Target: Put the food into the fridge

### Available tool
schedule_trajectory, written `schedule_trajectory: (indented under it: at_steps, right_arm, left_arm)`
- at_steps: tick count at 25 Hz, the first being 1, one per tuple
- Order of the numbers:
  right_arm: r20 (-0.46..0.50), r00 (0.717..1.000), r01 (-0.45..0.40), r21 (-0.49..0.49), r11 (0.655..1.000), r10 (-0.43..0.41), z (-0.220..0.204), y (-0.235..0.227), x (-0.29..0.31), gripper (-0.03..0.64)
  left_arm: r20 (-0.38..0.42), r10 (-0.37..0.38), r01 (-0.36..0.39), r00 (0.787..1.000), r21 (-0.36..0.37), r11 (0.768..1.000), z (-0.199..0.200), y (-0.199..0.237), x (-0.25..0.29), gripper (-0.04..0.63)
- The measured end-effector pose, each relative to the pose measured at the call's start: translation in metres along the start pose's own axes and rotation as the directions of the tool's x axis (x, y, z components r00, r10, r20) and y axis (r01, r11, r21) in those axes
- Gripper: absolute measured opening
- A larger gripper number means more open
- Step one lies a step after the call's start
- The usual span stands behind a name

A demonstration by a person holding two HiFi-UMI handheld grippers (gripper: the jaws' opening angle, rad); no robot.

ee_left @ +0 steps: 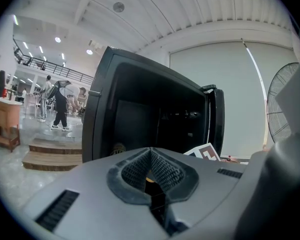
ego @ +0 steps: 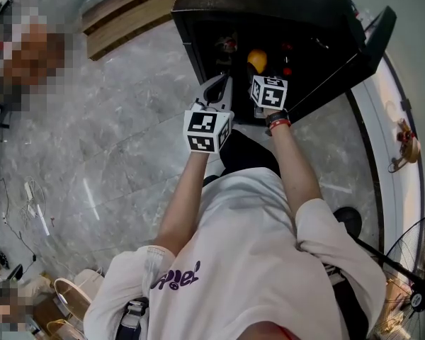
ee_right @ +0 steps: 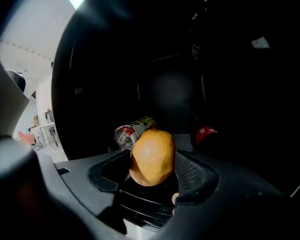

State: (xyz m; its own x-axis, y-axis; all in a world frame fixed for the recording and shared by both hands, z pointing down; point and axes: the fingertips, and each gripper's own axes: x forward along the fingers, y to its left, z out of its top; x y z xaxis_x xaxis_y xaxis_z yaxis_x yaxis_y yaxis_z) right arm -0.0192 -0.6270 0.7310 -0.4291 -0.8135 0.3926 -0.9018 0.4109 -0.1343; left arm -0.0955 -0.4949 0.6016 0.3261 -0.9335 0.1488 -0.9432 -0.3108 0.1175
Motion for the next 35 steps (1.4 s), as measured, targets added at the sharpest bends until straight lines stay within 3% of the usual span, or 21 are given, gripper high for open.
schedule_trajectory:
  at_steps: [18,35]
  right_arm:
    - [-0.026,0.999,0.044,0.020,0.999,-0.043,0.016,-0.043,0.076,0.295]
    - [-0.120,0.992,0.023,-0.019,1.000,-0.025,0.027,-0.037,0.093,0.323]
  left_arm:
    - [-0.018,0.016,-0.015,1.000,0.009,1.000,-0.012,0.018,0.025,0.018]
    - [-0.023,0.031,-0.031,0.999,0.006,0.999,-0.010,0.025,0.024,0.017]
